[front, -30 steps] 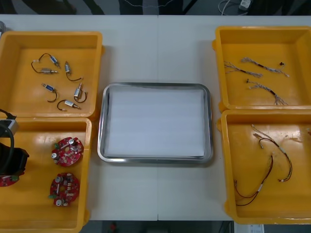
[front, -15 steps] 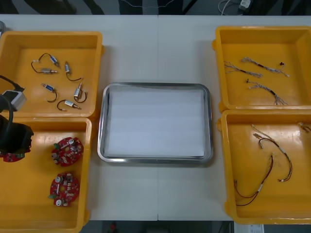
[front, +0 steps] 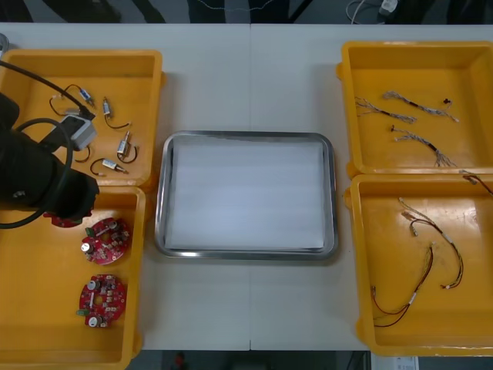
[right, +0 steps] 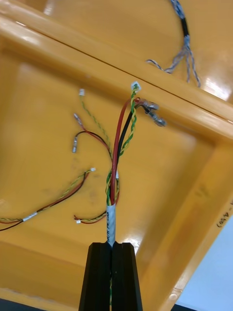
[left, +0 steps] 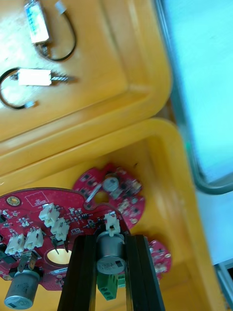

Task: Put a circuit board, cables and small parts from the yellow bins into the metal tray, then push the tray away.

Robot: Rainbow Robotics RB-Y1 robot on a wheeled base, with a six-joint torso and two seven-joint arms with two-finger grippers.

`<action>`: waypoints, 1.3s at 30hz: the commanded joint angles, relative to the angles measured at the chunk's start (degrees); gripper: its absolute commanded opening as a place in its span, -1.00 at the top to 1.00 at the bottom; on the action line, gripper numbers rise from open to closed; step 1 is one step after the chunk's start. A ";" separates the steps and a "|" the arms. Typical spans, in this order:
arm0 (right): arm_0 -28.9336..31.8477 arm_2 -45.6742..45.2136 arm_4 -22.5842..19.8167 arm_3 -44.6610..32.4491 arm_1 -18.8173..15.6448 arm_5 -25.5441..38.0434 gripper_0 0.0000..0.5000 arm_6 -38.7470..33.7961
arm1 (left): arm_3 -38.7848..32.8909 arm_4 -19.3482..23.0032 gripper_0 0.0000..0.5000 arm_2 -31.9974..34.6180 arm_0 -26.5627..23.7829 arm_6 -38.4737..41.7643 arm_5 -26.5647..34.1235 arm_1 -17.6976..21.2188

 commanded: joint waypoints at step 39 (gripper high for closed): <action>-14.20 20.61 -4.28 -5.06 -4.01 0.21 1.00 -7.83 | 17.28 -11.46 1.00 -33.99 -23.29 25.70 -1.14 -16.59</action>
